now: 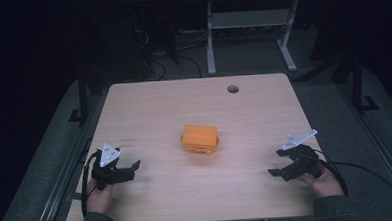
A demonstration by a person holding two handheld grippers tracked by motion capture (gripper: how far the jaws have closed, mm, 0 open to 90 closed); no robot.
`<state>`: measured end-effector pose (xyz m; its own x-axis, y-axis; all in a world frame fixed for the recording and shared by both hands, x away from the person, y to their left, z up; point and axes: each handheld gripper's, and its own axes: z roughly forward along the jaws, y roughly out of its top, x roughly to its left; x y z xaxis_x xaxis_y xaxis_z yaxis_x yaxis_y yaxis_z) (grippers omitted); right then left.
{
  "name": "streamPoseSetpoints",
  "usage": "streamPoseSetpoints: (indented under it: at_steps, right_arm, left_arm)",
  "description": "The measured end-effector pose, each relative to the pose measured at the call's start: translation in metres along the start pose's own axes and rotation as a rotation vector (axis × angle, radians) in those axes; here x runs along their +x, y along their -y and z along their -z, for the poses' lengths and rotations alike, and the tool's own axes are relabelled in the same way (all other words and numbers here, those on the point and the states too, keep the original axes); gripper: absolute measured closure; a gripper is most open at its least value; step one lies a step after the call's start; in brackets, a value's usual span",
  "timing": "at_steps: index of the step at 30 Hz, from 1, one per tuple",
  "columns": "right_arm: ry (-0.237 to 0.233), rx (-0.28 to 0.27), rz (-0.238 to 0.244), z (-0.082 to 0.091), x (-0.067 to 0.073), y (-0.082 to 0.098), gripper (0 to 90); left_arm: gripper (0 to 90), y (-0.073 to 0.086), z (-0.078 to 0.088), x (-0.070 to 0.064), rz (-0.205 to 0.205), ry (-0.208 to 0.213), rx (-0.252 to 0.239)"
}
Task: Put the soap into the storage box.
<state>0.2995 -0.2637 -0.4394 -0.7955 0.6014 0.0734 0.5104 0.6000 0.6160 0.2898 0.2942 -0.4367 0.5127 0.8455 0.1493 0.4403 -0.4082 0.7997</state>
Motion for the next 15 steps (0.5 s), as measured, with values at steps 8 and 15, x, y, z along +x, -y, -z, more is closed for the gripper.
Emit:
streamPoseSetpoints:
  at_steps: [8, 15]
  right_arm:
    - [0.032, -0.045, -0.038, 0.007, 0.015, 0.023, 18.4]
    - [0.079, -0.089, -0.079, 0.012, 0.031, 0.033, 13.8]
  left_arm:
    - [14.1, 0.000, -0.001, -0.002, -0.007, 0.003, 0.002]
    - [14.1, -0.001, 0.001, 0.000, 0.001, -0.001, -0.005]
